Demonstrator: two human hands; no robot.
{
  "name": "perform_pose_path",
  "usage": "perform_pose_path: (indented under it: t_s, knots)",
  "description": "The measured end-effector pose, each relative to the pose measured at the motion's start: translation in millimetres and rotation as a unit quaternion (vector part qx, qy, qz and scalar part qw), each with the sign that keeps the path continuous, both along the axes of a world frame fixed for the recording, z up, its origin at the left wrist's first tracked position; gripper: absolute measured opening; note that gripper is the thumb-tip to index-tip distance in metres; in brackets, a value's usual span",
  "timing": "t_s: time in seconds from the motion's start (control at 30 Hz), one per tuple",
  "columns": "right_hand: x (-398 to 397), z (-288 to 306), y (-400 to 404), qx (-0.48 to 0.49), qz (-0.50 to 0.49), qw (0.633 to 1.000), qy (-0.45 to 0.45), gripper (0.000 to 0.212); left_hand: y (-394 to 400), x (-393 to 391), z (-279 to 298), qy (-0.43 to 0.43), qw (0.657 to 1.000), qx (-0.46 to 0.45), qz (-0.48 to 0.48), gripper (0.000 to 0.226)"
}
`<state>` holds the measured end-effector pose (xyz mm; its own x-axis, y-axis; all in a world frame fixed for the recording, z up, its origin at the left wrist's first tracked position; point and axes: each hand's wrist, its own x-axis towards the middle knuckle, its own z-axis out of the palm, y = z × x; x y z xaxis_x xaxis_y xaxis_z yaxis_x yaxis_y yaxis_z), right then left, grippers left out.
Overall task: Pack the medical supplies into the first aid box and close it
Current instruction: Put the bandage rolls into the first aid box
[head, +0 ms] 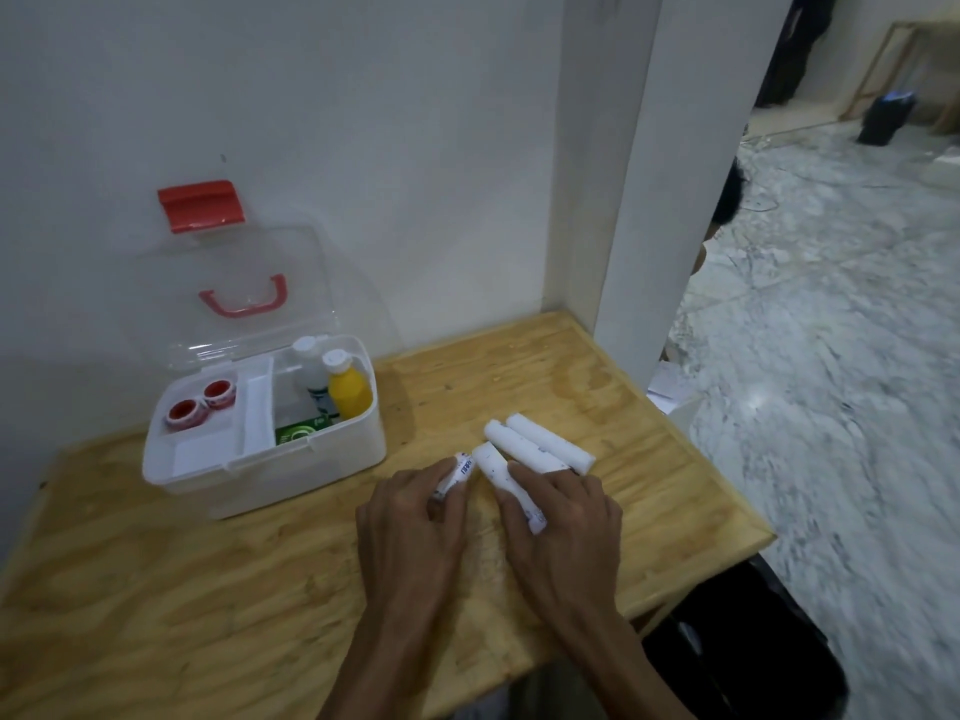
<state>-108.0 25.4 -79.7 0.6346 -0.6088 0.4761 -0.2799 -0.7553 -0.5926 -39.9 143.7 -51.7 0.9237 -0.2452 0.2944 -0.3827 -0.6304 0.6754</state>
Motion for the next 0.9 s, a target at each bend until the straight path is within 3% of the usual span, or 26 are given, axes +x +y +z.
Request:
perform_pose_path:
  t_s: [0.13, 0.37, 0.67, 0.9]
  knots:
    - [-1, 12, 9, 0.122, 0.069, 0.987, -0.076, 0.021, 19, -9, 17, -0.014, 0.997, -0.073, 0.030, 0.025]
    - [9, 41, 43, 0.209, 0.121, 0.961, -0.136, 0.024, 60, -4, 41, -0.029, 0.989, -0.119, 0.077, 0.033]
    - [61, 75, 100, 0.201, 0.185, 0.950, -0.153, 0.026, 131, 28, 62, -0.079, 0.982, -0.101, 0.136, 0.029]
    - [126, 96, 148, 0.152, 0.180, 0.967, -0.093, 0.028, 176, 74, 75, -0.075, 0.984, -0.050, 0.150, 0.028]
